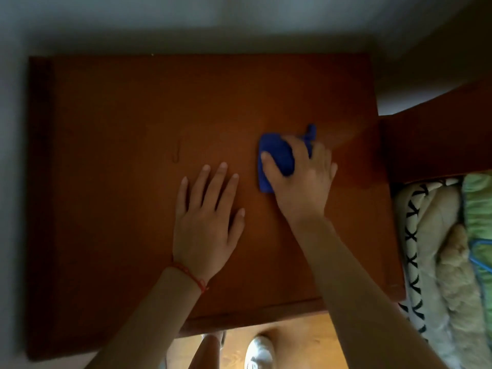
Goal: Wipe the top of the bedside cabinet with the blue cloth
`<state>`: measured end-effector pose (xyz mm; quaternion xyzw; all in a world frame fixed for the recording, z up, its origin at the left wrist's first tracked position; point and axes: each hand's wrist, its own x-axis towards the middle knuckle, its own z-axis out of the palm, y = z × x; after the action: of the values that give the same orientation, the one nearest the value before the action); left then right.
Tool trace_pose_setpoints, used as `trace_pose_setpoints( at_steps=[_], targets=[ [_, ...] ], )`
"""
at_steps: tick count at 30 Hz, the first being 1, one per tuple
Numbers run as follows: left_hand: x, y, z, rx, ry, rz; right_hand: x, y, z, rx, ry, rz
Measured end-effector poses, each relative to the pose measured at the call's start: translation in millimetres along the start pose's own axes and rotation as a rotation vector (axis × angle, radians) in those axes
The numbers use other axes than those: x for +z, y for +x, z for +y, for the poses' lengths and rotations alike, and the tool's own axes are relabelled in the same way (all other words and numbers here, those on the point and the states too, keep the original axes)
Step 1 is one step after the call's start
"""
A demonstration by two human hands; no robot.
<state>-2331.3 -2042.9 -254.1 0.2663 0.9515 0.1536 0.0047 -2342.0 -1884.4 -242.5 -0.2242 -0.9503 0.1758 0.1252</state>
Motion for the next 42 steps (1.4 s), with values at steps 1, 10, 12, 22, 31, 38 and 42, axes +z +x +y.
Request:
trace_pose_setpoints(
  at_steps=[1,10,12,22,31,38,42],
  targets=[
    [0,0,0,0.001,0.002,0.007,3,8,-1,0.004,0.007,0.019],
    [2,-10,5,-0.006,0.017,0.052,-30,-101,25,0.008,0.046,-0.024],
    [0,-24,13,-0.023,0.006,0.069,-22,-76,18,-0.041,0.035,0.015],
    [11,-102,34,-0.065,0.060,0.069,-39,-149,28,0.025,0.075,0.007],
    [9,-101,35,-0.051,0.060,0.094,-40,-166,35,-0.007,0.086,0.068],
    [2,-117,20,-0.102,0.054,0.128,-40,-184,35,0.038,0.068,0.122],
    [4,-138,7,-0.170,0.098,0.150,-32,-200,11,-0.061,0.096,0.072]
  ],
)
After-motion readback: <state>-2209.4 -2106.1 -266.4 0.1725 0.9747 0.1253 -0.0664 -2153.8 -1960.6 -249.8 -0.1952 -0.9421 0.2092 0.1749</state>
